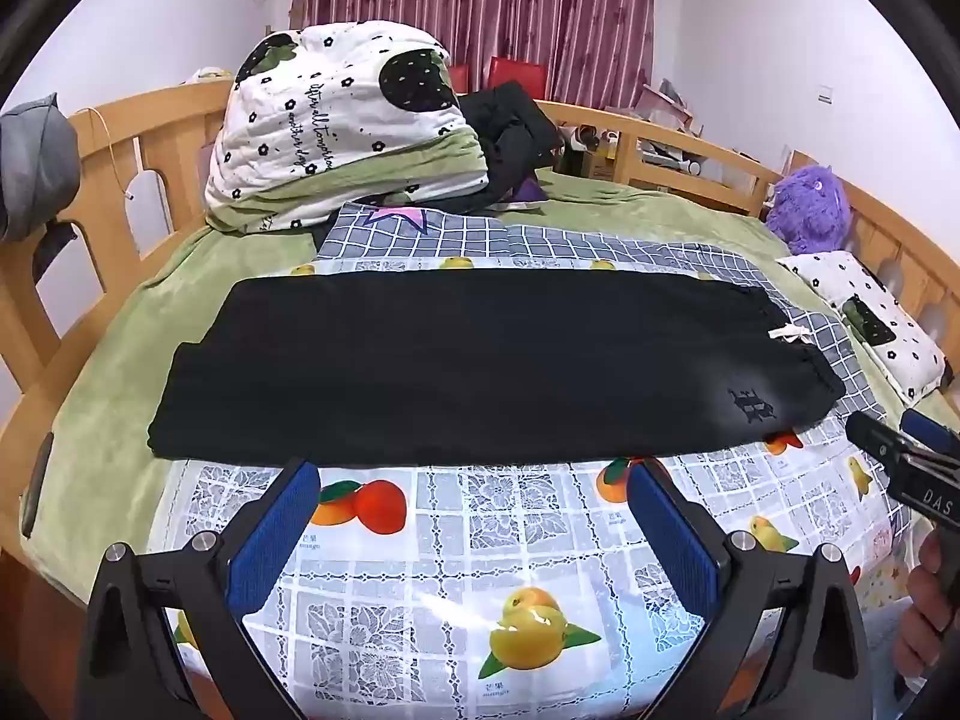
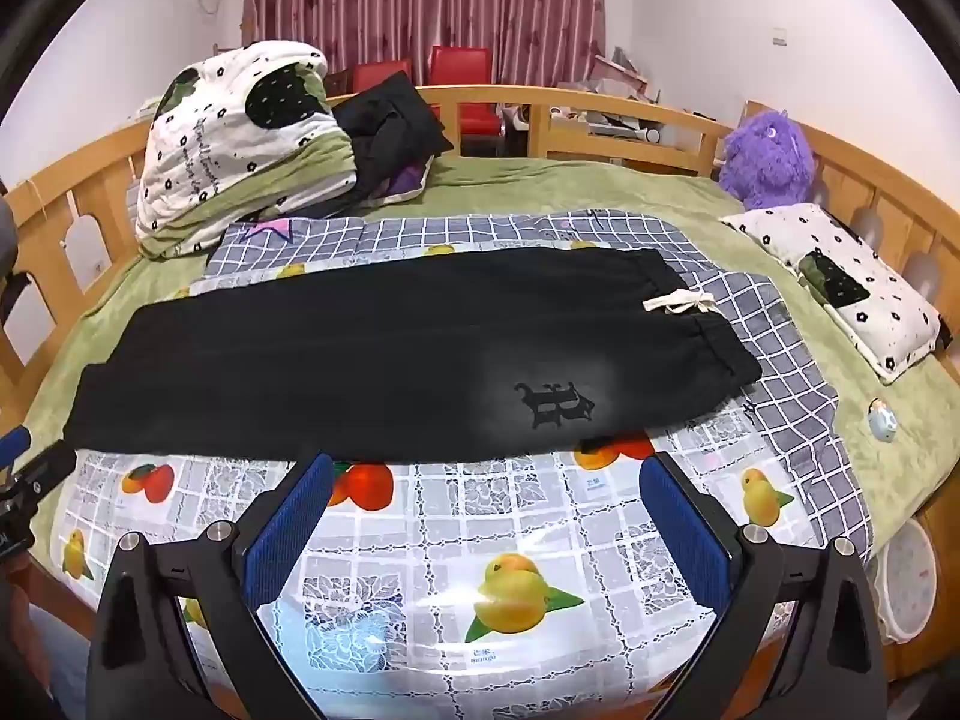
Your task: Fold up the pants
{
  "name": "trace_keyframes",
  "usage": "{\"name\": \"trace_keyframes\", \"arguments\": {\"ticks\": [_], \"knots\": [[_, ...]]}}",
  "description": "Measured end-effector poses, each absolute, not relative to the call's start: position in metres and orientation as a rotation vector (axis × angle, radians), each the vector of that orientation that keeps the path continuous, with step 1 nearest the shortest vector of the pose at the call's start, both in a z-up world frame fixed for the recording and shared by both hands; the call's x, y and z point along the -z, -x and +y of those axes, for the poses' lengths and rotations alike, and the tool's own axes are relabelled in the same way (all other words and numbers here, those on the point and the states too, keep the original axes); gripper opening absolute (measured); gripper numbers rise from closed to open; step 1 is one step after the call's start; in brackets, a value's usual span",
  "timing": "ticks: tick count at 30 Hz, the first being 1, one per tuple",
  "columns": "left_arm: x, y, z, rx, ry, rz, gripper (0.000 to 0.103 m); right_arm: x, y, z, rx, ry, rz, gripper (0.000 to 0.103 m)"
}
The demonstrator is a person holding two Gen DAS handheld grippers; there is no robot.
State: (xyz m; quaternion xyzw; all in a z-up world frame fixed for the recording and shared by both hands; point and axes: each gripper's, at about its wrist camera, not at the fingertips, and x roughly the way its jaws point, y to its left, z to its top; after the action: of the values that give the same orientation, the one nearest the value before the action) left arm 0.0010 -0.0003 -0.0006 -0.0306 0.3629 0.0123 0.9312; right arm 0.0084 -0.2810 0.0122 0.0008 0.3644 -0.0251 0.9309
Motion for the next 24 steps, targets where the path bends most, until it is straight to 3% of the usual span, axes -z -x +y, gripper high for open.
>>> {"name": "trace_keyframes", "arguments": {"ticks": [24], "knots": [[0.003, 0.003, 0.001, -0.031, 0.081, 0.734, 0.103, -0.014, -0.001, -0.274, 0.043, 0.057, 0.74, 0.1]]}}
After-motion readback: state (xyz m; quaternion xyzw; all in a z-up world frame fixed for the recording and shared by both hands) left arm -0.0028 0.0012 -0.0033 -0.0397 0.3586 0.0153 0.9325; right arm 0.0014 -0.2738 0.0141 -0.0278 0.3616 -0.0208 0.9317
